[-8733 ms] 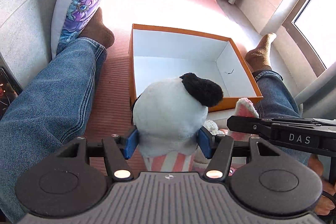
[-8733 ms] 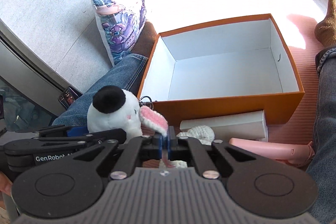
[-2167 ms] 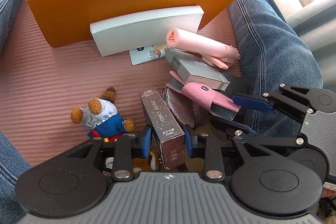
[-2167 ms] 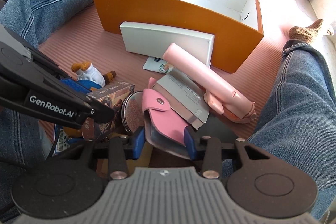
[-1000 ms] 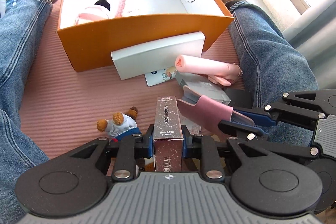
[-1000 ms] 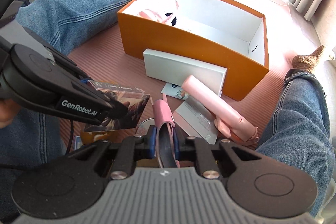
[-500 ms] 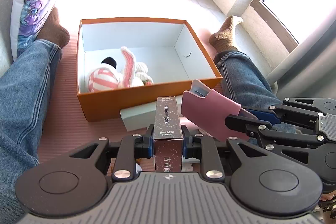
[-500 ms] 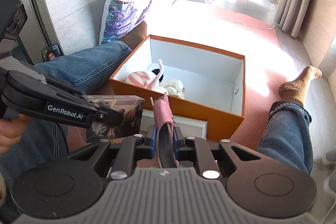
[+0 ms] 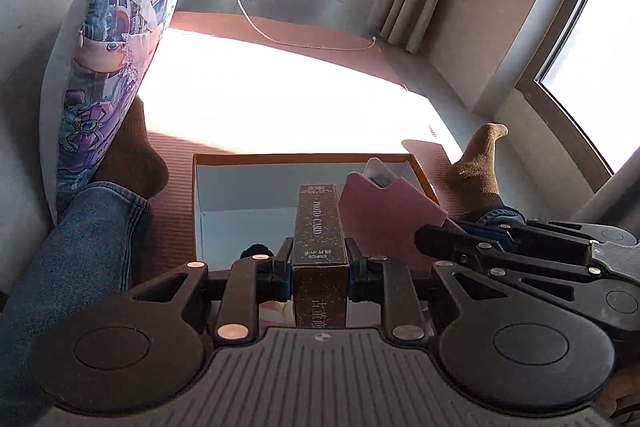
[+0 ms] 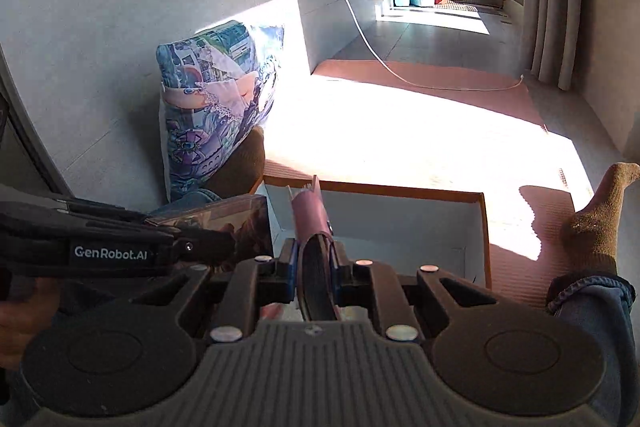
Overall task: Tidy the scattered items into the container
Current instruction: 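Carry both items into the orange box and open both tools to release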
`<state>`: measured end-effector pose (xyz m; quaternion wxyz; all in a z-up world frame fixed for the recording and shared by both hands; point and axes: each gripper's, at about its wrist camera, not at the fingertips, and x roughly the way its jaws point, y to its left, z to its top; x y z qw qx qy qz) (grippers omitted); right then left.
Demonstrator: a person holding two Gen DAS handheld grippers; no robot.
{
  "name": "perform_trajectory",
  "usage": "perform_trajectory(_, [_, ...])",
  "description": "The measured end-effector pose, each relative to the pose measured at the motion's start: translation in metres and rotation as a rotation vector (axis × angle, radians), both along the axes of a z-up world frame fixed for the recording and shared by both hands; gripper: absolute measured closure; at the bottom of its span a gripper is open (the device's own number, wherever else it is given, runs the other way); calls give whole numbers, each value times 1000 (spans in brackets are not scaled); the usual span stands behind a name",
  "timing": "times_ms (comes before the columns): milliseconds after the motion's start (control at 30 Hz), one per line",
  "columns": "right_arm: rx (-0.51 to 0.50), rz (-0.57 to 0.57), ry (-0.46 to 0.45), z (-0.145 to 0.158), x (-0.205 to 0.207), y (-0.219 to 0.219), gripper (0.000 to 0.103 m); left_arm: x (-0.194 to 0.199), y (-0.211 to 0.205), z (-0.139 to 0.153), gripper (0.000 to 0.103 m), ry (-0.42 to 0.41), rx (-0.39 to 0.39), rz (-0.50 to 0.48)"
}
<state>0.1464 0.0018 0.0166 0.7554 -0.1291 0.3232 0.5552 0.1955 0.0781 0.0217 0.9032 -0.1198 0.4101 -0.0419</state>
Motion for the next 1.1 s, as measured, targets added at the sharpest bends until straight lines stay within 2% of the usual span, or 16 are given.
perform_trajectory(200, [-13, -23, 82, -29, 22, 49, 85, 37, 17, -28, 76, -10, 41, 58])
perform_trajectory(533, [-100, -66, 180, -89, 51, 102, 85, 73, 25, -76, 76, 65, 95, 87])
perform_trajectory(700, [-95, -76, 198, -100, 52, 114, 86, 83, 22, -88, 77, 81, 137, 98])
perform_trajectory(867, [-116, -73, 231, -112, 53, 123, 86, 88, 28, -99, 77, 117, 128, 115])
perform_trajectory(1000, [-123, -80, 236, -118, 53, 125, 85, 86, 27, -97, 75, 103, 147, 118])
perform_trajectory(1100, [-132, -78, 252, -120, 52, 125, 81, 85, 30, -93, 71, 107, 128, 128])
